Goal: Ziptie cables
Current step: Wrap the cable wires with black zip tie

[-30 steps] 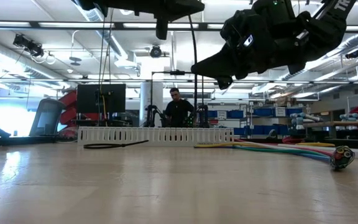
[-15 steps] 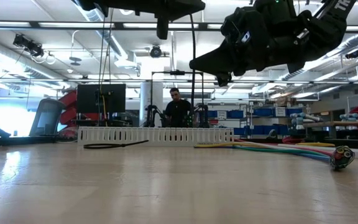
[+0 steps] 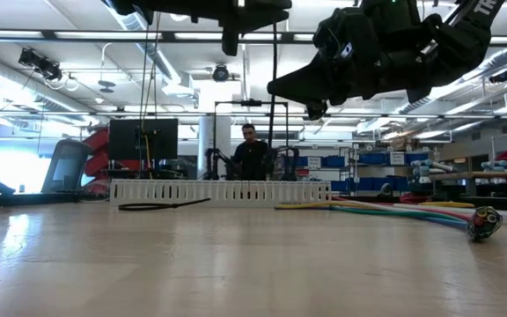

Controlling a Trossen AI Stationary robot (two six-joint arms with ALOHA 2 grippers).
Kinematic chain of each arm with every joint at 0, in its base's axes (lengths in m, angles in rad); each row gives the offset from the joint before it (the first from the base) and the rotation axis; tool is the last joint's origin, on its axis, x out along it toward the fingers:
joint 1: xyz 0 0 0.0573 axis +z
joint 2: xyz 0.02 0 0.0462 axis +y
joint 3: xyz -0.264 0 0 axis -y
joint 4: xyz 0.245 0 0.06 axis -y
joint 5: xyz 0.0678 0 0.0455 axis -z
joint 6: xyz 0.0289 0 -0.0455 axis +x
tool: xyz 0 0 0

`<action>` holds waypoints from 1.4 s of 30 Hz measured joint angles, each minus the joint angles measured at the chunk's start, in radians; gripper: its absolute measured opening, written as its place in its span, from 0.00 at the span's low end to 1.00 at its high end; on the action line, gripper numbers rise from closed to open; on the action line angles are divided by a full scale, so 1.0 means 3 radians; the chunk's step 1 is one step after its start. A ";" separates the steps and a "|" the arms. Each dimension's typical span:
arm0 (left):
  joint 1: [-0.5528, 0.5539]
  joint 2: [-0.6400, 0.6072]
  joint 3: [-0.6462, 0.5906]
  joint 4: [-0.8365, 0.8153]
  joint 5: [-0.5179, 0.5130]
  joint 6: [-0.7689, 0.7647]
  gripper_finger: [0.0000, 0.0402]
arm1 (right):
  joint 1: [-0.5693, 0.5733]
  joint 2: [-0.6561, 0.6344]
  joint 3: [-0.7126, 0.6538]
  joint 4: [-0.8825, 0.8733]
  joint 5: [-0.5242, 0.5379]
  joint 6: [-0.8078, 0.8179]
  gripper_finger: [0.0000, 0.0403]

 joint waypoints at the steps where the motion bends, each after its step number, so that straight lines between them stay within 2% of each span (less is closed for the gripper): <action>1: 0.0000 0.0000 0.0000 0.0012 0.0000 -0.0001 0.25 | 0.0000 0.0000 0.0000 0.0000 0.0014 -0.0001 0.00; 10: 0.0006 -0.0019 0.0000 0.0020 -0.0001 -0.0001 0.25 | 0.0022 0.0000 0.0000 -0.0009 0.0046 0.0044 0.00; 17: 0.0009 -0.0165 0.0000 -0.0076 -0.0019 0.0002 0.25 | 0.0096 -0.0002 -0.0201 0.0242 0.0271 0.0075 0.00; 29: 0.0013 -0.0009 -0.0001 0.0104 -0.0034 -0.0077 0.25 | 0.0108 -0.0002 -0.0282 0.0346 0.0202 0.0148 0.00; 33: 0.0013 0.0032 0.0000 0.0149 0.0062 -0.0113 0.25 | 0.0108 -0.0002 -0.0282 0.0337 0.0218 0.0173 0.00; 42: 0.0124 -0.0160 0.0000 -0.0049 0.0173 -0.0078 0.25 | 0.0136 -0.0002 -0.0282 0.0367 0.0225 0.0195 0.00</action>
